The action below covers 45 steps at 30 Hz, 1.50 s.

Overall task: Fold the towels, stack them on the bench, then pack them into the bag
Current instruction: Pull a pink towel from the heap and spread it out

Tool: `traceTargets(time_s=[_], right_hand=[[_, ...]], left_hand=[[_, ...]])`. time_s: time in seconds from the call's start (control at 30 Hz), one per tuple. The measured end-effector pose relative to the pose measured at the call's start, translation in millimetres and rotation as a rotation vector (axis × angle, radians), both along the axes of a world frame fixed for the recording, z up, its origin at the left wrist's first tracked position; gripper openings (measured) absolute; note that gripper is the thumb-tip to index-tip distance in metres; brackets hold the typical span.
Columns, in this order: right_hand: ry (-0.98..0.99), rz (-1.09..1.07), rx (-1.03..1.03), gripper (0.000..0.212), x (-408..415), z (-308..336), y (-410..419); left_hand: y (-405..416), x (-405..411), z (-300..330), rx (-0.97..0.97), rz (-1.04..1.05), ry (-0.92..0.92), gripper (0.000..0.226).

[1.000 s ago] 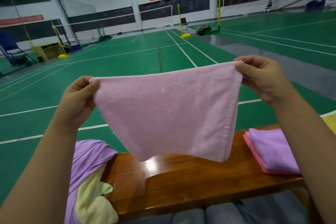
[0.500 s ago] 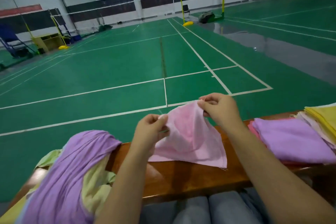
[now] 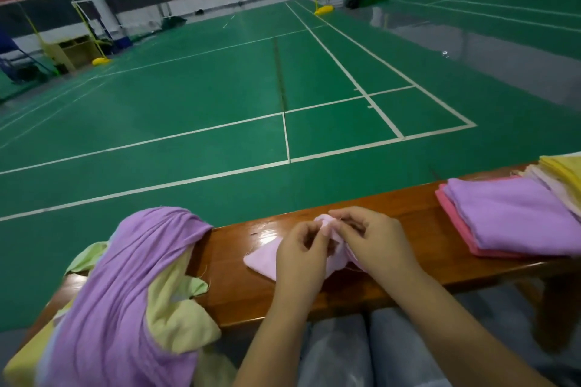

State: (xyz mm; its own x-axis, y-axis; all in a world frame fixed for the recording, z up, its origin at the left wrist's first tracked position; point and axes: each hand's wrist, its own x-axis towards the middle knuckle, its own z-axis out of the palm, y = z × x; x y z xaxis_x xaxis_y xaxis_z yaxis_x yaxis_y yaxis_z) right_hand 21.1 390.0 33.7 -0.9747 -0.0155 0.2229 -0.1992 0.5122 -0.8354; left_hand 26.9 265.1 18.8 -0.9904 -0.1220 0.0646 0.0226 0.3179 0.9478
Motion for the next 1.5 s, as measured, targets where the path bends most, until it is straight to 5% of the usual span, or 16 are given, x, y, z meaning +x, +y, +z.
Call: traceTargets(time_s=[0.5, 0.67, 0.8, 0.9, 1.03, 1.1, 1.23, 1.5], right_hand=[[0.099, -0.044, 0.097, 0.028, 7, -7, -5], [0.06, -0.008, 0.119, 0.04, 8, -6, -3], [0.061, 0.017, 0.145, 0.024, 1, -5, 10], [-0.004, 0.035, 0.065, 0.02, -2, -6, 17], [-0.042, 0.052, -0.01, 0.017, -2, -8, 21], [-0.053, 0.067, -0.041, 0.018, -2, -9, 21], [-0.077, 0.076, -0.092, 0.019, -2, -8, 21], [-0.087, 0.059, -0.126, 0.022, -2, -9, 27]], left_hand=[[7, 10, 4, 0.0, 0.053, -0.012, 0.022], [8, 16, 13, 0.325, -0.056, -0.128, 0.042], [1, 19, 15, 0.519, -0.198, -0.23, 0.045], [-8, 21, 4, 0.294, -0.221, -0.185, 0.036], [-30, 17, -23, -0.374, 0.064, 0.068, 0.015], [-40, 13, -37, -0.514, 0.113, 0.103, 0.033], [-49, 1, -55, -0.572, 0.005, -0.008, 0.062], [-52, -11, -60, -0.441, -0.132, -0.054, 0.042]])
